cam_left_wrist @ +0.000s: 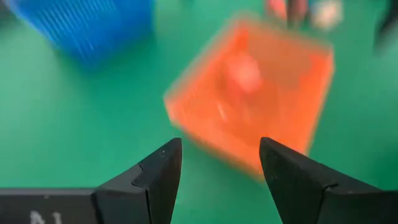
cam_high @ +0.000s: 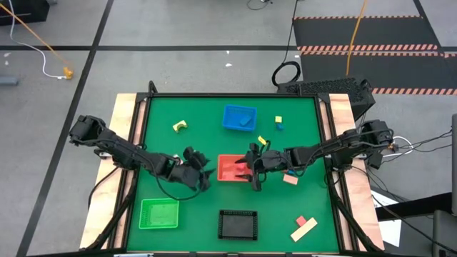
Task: Sort & place blocks by color
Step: Put the bottom green block into the green bin
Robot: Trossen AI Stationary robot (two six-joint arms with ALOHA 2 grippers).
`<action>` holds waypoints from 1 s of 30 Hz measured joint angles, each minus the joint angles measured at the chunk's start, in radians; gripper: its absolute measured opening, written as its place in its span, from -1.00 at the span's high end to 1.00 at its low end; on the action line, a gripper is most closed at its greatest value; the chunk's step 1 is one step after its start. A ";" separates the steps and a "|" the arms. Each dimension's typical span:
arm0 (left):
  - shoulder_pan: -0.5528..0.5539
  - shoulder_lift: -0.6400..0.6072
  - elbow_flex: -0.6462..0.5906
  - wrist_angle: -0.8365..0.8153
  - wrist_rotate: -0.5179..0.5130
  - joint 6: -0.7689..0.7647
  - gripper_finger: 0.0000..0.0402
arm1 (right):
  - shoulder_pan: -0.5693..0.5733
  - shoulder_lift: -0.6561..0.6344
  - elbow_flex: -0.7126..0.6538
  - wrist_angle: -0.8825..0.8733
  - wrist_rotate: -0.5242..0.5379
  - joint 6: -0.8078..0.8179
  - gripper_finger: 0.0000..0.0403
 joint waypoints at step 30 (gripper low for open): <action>-0.153 -0.073 -0.003 -0.670 -0.007 -0.570 -0.08 | -0.075 0.000 0.000 0.053 0.007 0.017 -0.26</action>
